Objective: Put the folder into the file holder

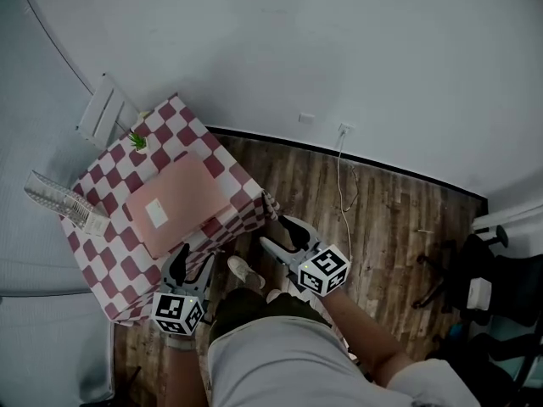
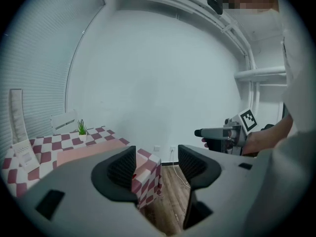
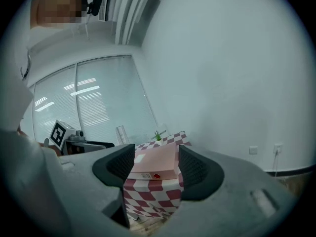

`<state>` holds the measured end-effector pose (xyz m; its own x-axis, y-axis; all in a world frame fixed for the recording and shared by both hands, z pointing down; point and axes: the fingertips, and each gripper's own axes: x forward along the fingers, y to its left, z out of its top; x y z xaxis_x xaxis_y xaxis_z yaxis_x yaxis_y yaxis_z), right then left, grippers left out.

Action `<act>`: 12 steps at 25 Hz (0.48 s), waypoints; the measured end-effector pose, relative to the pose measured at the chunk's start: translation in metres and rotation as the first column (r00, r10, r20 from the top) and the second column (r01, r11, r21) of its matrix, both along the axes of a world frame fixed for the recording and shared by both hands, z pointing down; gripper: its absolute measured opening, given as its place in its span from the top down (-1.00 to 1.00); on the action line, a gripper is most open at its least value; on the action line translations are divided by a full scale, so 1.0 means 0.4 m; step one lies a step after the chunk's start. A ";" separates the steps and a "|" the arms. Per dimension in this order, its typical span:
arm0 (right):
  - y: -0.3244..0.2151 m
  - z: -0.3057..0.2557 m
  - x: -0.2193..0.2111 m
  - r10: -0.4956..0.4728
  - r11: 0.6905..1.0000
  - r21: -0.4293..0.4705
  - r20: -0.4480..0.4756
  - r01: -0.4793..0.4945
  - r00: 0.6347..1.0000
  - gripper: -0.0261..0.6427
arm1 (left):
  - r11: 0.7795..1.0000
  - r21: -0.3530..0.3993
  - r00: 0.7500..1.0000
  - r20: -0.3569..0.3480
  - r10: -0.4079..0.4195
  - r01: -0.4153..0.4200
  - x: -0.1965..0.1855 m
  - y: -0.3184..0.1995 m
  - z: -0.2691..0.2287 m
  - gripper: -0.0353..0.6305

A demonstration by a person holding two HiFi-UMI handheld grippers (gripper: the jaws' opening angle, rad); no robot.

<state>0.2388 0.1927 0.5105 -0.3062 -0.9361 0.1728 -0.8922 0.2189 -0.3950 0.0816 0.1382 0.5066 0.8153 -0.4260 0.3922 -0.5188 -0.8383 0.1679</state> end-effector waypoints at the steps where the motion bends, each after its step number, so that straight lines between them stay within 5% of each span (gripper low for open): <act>1: -0.027 0.010 0.003 -0.009 1.000 -0.011 0.004 0.009 1.000 0.11 | 1.000 -0.006 1.000 0.002 -0.010 0.010 -0.001 -0.022 0.011 0.15; 12: -0.397 0.105 -0.029 -0.180 0.969 -0.166 0.027 0.182 0.983 0.08 | 0.984 -0.072 0.986 0.007 -0.165 0.165 -0.068 -0.338 0.083 0.15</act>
